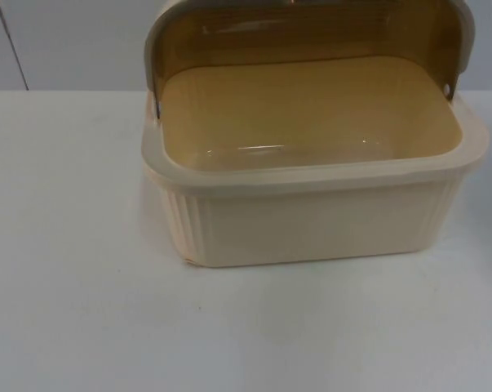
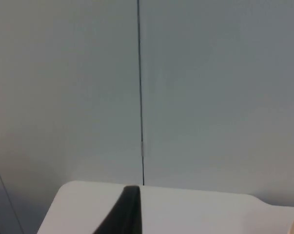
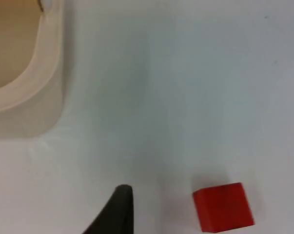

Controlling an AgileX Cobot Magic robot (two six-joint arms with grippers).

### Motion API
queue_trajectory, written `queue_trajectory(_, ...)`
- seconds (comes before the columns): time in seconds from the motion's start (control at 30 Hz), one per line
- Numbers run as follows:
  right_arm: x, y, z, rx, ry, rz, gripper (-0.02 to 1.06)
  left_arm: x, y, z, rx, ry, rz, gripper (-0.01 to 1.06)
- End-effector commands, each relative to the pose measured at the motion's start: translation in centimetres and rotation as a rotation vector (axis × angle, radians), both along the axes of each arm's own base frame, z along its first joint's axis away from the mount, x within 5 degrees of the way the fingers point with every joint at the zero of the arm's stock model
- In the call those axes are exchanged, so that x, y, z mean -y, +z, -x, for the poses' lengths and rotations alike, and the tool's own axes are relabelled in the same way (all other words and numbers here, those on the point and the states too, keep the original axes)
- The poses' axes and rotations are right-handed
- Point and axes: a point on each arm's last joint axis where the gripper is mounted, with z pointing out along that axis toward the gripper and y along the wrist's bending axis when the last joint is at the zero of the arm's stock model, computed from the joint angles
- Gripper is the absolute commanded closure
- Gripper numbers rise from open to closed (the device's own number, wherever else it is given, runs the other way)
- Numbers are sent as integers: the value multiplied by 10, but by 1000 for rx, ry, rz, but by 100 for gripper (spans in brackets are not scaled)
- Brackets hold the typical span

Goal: Open the box lid with the left hand, place the block into the box with the right hand, then close the box lid with the left hand.

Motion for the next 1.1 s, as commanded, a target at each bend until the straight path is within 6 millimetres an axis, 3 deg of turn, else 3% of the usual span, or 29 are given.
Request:
queue_trajectory(0.0,0,-7,-7,20,0,-39,0,2,0,2,6,-12,-11,-1)
queue_trajectory(0.17,16,-22,-43,37,-83,-127,0,6,0,2,7,-36,-13,-1)
queue_trajectory(0.3,32,-43,-71,-51,-63,-76,0,6,0,2,8,-36,-13,-1)
queue_trajectory(0.63,63,-98,-91,-254,4,-100,0,5,0,2,2,-33,-17,-1)
queue_trajectory(1.07,76,-156,-102,-469,23,-13,0,6,-8,-12,-43,-26,-44,-1)
